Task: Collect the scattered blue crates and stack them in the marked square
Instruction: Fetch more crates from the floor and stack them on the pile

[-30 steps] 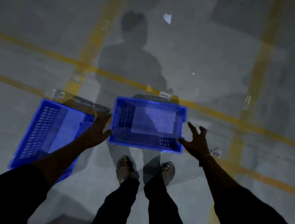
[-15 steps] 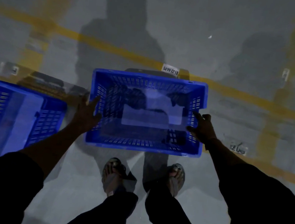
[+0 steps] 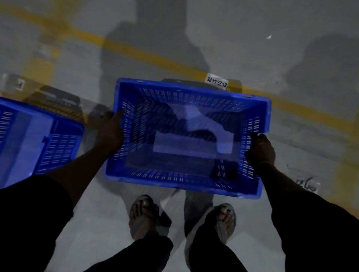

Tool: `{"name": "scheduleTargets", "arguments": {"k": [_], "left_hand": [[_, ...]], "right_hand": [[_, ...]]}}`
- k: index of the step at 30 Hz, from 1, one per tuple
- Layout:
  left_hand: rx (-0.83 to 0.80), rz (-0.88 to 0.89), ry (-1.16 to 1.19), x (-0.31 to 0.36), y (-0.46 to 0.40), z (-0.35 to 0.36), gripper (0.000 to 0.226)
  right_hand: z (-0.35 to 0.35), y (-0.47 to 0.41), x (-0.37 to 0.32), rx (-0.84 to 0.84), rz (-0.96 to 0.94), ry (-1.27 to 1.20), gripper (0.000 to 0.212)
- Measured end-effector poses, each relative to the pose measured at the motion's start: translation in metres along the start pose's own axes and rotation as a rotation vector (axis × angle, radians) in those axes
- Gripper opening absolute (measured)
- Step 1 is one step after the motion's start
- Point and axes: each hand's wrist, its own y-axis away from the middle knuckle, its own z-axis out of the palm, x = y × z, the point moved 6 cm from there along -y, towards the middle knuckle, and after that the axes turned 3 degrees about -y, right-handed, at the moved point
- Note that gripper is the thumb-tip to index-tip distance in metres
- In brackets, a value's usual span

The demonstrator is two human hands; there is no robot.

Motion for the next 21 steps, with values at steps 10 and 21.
{"name": "scheduleTargets", "arguments": {"k": [10,21], "left_hand": [[-0.032,0.1,-0.076,0.05,0.039,-0.105,0.063],[-0.085,0.354,-0.254,0.188,0.152,-0.321,0.072]], "right_hand": [[-0.107,0.084,0.0,0.083,0.012,-0.078,0.063],[-0.284,0.284,0.019,0.15,0.103,-0.195,0.061]]}}
